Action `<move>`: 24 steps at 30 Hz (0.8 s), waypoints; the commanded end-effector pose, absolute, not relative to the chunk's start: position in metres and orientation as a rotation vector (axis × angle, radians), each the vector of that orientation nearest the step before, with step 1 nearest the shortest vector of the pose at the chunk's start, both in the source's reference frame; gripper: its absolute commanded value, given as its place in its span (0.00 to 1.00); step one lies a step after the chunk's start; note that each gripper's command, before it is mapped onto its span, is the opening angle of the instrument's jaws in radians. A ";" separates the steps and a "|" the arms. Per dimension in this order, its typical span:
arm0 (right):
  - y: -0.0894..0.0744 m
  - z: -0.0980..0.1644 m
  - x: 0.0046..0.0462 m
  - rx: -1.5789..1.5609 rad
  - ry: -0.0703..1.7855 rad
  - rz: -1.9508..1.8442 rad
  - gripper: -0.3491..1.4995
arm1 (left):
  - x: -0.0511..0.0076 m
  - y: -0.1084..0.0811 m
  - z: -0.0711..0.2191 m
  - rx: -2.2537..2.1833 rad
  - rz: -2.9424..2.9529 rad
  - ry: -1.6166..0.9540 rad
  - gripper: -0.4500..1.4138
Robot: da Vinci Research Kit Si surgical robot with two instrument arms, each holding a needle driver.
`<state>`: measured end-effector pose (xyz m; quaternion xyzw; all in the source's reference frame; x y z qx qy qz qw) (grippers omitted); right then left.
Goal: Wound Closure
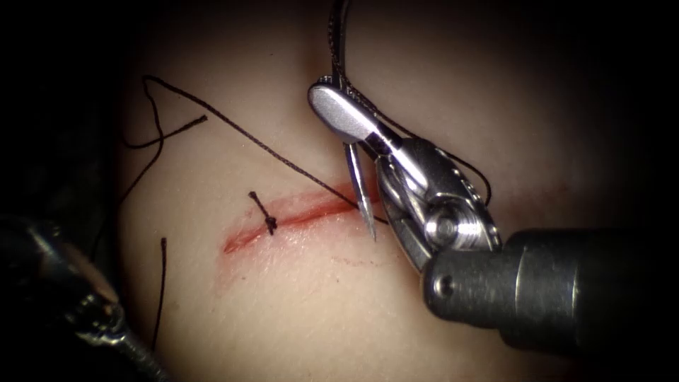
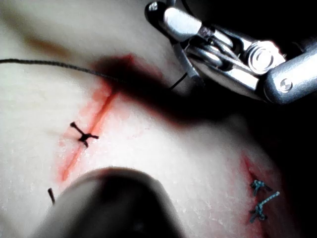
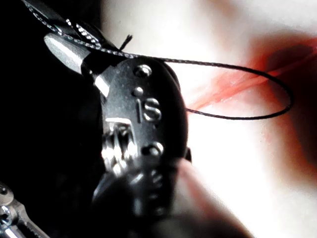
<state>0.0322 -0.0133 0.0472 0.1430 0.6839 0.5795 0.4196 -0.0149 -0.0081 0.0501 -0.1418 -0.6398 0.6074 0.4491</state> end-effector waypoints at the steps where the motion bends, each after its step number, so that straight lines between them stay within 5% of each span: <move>1: -0.013 0.047 0.0330 0.360 1.717 1.452 0.00 | -0.0166 -0.007 0.050 -0.467 1.417 -1.602 0.32; 2: -0.013 0.047 0.0330 0.360 1.717 1.452 0.00 | -0.0178 -0.005 0.050 -0.579 1.318 -1.594 0.32; 4: -0.013 0.047 0.0329 0.361 1.717 1.451 0.00 | -0.0194 -0.002 0.049 -0.740 1.209 -1.503 0.50; 12: -0.013 0.047 0.0331 0.362 1.717 1.450 0.00 | -0.0203 0.002 0.052 -0.964 1.179 -1.197 0.44; 16: -0.013 0.047 0.0332 0.361 1.717 1.450 0.00 | -0.0203 0.003 0.054 -1.034 1.183 -1.133 0.59; 24: -0.013 0.047 0.0333 0.360 1.717 1.451 0.00 | -0.0228 0.003 0.056 -1.072 1.105 -1.146 0.52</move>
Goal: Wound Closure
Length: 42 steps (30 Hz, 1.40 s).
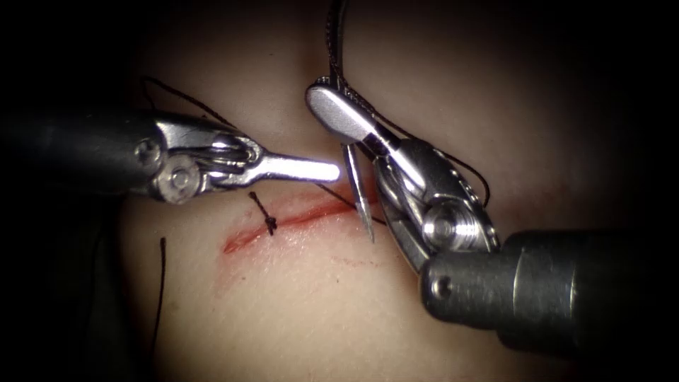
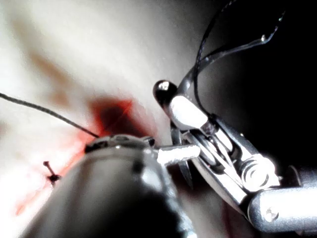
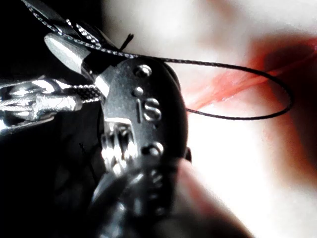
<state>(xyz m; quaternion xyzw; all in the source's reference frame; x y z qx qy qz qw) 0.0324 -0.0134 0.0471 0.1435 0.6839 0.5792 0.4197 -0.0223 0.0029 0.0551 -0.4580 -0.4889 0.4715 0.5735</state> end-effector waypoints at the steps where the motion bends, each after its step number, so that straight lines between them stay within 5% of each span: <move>1: -0.013 0.047 0.0333 0.360 1.717 1.451 0.00 | -0.0232 0.003 0.056 -1.092 1.088 -1.154 0.52; 15: -0.013 0.047 0.0335 0.362 1.717 1.449 0.00 | -0.0244 0.003 0.057 -1.102 1.098 -1.153 0.45; 19: -0.013 0.047 0.0336 0.362 1.716 1.449 0.00 | -0.0244 0.003 0.057 -1.103 1.100 -1.153 0.32; 22: -0.013 0.047 0.0336 0.362 1.716 1.449 0.00 | -0.0244 0.003 0.057 -1.121 1.124 -1.147 0.00; 32: -0.013 0.047 0.0337 0.363 1.716 1.451 0.00 | -0.0243 0.003 0.057 -1.134 1.148 -1.156 0.00; 35: -0.013 0.047 0.0337 0.362 1.715 1.445 0.55 | -0.0242 0.003 0.057 -1.135 1.150 -1.165 0.00; 37: -0.013 0.047 0.0337 0.340 1.713 1.433 0.80 | -0.0241 0.003 0.057 -1.135 1.151 -1.166 0.00; 42: -0.012 0.046 0.0334 0.389 1.713 1.364 0.91 | -0.0232 0.003 0.057 -1.133 1.155 -1.179 0.00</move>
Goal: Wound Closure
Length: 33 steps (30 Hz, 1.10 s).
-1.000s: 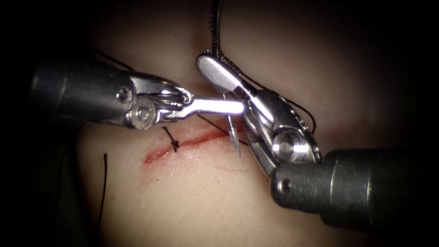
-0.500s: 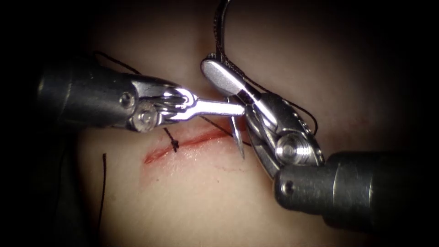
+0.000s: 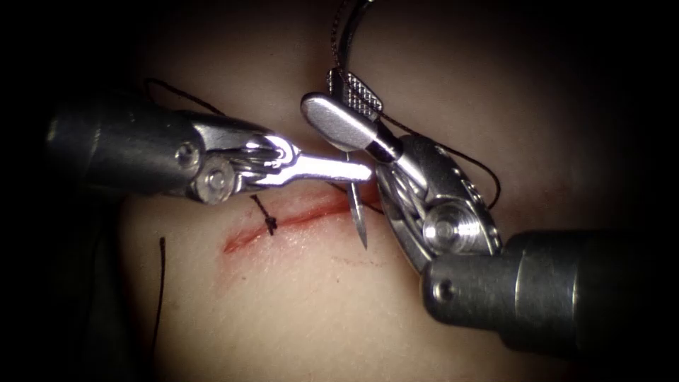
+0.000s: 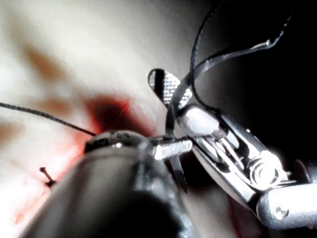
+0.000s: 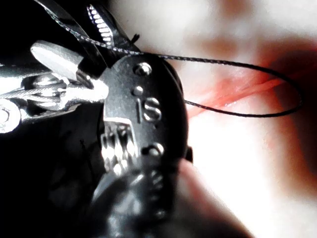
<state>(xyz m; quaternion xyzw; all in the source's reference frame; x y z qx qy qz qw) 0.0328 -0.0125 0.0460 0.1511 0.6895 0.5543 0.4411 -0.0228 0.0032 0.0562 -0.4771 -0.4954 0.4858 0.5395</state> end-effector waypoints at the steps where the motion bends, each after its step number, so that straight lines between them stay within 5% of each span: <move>1: -0.012 0.046 0.0332 0.406 1.718 1.328 0.89 | -0.0230 0.003 0.057 -1.132 1.157 -1.185 0.00; 4: -0.012 0.046 0.0326 0.442 1.686 1.262 0.81 | -0.0223 0.003 0.057 -1.134 1.154 -1.180 0.00; 13: -0.014 0.047 0.0300 0.559 1.475 1.163 0.82 | -0.0198 0.004 0.057 -1.134 1.135 -1.171 0.00; 17: -0.017 0.047 0.0277 0.626 1.335 1.087 0.91 | -0.0189 0.003 0.057 -1.056 1.215 -1.134 0.00; 23: -0.021 0.044 0.0242 0.818 1.160 0.949 0.87 | -0.0184 0.000 0.060 -0.892 1.278 -1.165 0.00; 30: -0.023 0.040 0.0237 1.008 1.130 0.825 0.73 | -0.0187 -0.001 0.060 -0.811 1.279 -1.220 0.00; 33: -0.021 0.038 0.0247 0.990 1.253 0.799 0.72 | -0.0190 -0.002 0.060 -0.771 1.261 -1.255 0.00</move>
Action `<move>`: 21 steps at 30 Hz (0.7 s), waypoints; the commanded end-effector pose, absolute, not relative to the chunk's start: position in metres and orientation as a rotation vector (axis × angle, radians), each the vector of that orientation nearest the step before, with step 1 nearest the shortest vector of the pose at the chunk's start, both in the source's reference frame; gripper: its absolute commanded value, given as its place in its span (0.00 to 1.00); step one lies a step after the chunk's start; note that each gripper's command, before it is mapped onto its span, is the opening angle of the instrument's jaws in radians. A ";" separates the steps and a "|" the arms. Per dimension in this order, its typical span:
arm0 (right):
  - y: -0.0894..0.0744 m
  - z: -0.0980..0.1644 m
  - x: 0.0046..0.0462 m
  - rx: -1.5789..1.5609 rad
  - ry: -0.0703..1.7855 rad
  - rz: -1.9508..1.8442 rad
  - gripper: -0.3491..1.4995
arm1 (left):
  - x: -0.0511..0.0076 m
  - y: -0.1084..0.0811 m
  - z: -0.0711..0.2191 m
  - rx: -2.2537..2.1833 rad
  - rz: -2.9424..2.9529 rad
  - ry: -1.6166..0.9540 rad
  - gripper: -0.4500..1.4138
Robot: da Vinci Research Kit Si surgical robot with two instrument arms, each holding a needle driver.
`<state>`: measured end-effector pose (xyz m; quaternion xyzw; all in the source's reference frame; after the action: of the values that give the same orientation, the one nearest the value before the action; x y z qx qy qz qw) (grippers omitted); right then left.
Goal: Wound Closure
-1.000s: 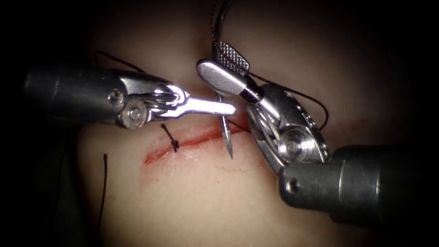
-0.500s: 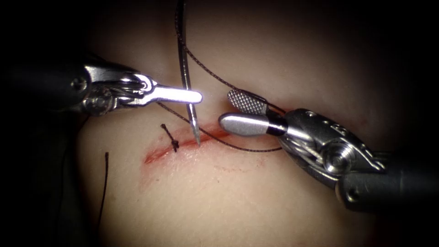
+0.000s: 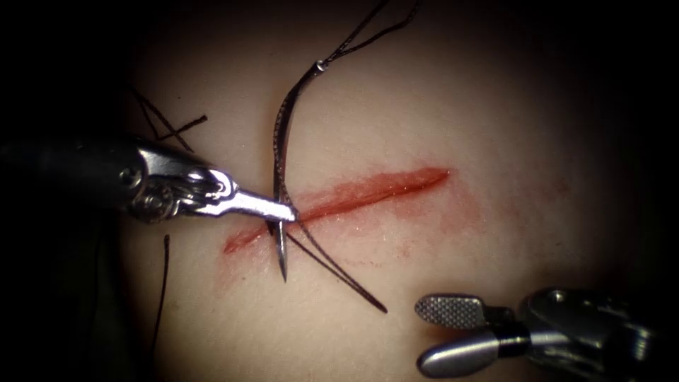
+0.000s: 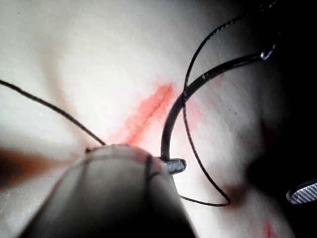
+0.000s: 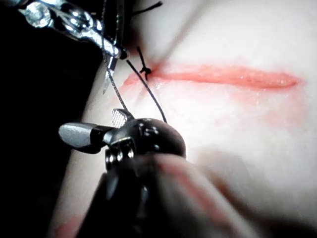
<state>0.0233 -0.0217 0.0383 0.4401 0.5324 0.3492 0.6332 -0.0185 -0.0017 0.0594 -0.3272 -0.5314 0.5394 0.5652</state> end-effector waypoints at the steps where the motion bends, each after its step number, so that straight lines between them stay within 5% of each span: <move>1: -0.020 0.038 0.0249 0.959 1.306 0.802 0.71 | -0.0192 -0.002 0.060 -0.762 1.261 -1.260 0.00; 8: -0.013 0.038 0.0280 0.630 1.583 0.912 0.63 | -0.0207 -0.003 0.059 -0.784 1.166 -1.371 0.00; 17: -0.011 0.043 0.0284 0.408 1.603 0.948 0.41 | -0.0221 -0.004 0.058 -0.843 1.105 -1.462 0.00; 21: -0.012 0.043 0.0286 0.383 1.602 0.950 0.44 | -0.0226 -0.004 0.058 -0.878 1.080 -1.521 0.00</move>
<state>0.0277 -0.0118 0.0430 0.1652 0.6860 0.4043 0.5819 -0.0222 -0.0038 0.0575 -0.3646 -0.6346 0.4487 0.5129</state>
